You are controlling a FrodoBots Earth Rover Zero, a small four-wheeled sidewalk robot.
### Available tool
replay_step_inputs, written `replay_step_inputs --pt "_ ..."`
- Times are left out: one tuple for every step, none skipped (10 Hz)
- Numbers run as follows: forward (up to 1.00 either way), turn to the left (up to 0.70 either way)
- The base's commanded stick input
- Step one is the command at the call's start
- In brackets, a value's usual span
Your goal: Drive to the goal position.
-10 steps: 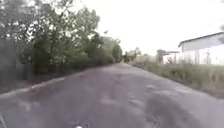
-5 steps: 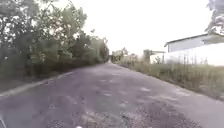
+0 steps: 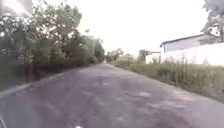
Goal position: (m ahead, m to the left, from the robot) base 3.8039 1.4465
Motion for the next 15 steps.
replay_step_inputs --pt "1.0 0.0" --pt "1.0 0.0" --pt "1.0 0.0" --pt "1.0 0.0" --pt "1.0 0.0" --pt "1.0 0.0" --pt "1.0 0.0" --pt "1.0 0.0" --pt "1.0 0.0" --pt "1.0 0.0" --pt "1.0 0.0" --pt "1.0 0.0" --pt "1.0 0.0" --pt "1.0 0.0" --pt "1.0 0.0"
